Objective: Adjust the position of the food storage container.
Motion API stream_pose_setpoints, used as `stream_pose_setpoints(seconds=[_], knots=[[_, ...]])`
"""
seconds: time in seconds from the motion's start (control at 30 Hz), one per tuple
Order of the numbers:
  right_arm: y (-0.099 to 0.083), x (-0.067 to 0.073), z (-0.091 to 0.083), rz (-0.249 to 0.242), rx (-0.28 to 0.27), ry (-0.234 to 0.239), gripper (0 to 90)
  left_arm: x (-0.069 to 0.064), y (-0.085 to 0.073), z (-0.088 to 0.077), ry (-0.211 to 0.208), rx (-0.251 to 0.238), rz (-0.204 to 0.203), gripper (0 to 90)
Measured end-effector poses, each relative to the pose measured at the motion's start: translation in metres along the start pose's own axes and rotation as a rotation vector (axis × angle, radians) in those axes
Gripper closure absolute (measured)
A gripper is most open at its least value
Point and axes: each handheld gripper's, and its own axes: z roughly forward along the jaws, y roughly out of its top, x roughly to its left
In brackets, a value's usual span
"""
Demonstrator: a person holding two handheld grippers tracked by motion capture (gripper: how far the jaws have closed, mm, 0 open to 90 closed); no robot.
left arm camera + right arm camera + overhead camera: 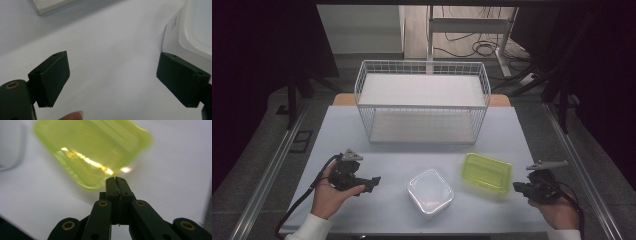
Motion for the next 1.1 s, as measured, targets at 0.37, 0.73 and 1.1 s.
stream_pose_setpoints(seconds=[0.37, 0.73, 1.1], knots=[[0.000, -0.010, 0.031, 0.056, 0.091, -0.017, 88.7, 0.000, 0.000, 0.000, 0.009, 0.004, 0.000, 11.3], [0.020, -0.006, 0.049, -0.001, 0.079, -0.036, 88.7, -0.001, -0.001, 0.002, 0.021, 0.032, 0.015, 11.3], [0.045, 0.013, 0.069, -0.073, 0.065, -0.026, 88.7, -0.001, -0.001, 0.000, 0.008, 0.027, 0.007, 11.0]])
